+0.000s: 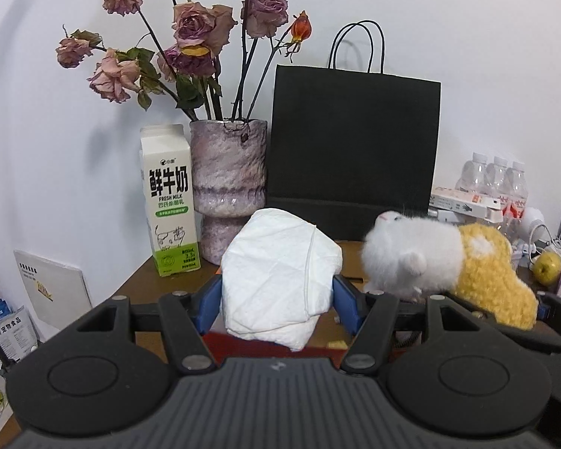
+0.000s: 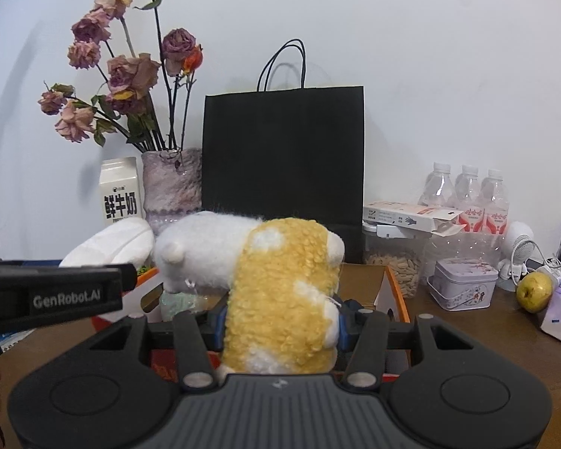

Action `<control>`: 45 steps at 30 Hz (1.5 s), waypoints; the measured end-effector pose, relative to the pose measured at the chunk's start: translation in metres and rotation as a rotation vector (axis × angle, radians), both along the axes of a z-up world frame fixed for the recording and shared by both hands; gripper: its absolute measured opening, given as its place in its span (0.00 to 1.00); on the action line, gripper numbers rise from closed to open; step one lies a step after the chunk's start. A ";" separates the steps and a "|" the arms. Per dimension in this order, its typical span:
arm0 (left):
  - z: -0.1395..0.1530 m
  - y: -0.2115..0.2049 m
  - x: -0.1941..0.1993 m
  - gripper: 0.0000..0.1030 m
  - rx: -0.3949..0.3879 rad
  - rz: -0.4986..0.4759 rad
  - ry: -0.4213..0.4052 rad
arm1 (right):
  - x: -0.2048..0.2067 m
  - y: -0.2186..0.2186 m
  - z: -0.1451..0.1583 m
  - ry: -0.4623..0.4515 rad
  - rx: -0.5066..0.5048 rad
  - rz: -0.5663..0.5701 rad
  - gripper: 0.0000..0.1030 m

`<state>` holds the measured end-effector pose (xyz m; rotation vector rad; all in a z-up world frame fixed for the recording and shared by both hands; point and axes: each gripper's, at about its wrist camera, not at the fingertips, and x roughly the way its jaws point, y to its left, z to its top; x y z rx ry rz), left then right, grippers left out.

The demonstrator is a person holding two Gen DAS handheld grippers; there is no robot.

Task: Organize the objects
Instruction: 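Carry the white cloth and plush sheep with both tools over the red box, then open the left tool to drop the cloth while the right tool releases the plush into the box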

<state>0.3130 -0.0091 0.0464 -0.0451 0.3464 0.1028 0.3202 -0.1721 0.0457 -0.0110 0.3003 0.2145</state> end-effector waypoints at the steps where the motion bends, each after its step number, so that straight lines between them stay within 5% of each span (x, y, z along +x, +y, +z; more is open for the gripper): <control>1: 0.000 -0.001 0.004 0.61 0.001 0.000 0.000 | 0.004 0.000 0.000 0.002 0.001 -0.002 0.48; 41: -0.022 0.004 0.119 0.67 0.007 0.026 0.082 | 0.123 -0.001 -0.023 0.116 -0.063 -0.103 0.52; 43: -0.022 0.005 0.120 0.79 0.011 0.032 0.078 | 0.124 0.000 -0.024 0.120 -0.069 -0.106 0.62; 45: -0.021 0.005 0.119 0.93 0.010 0.038 0.073 | 0.123 0.000 -0.024 0.113 -0.075 -0.112 0.87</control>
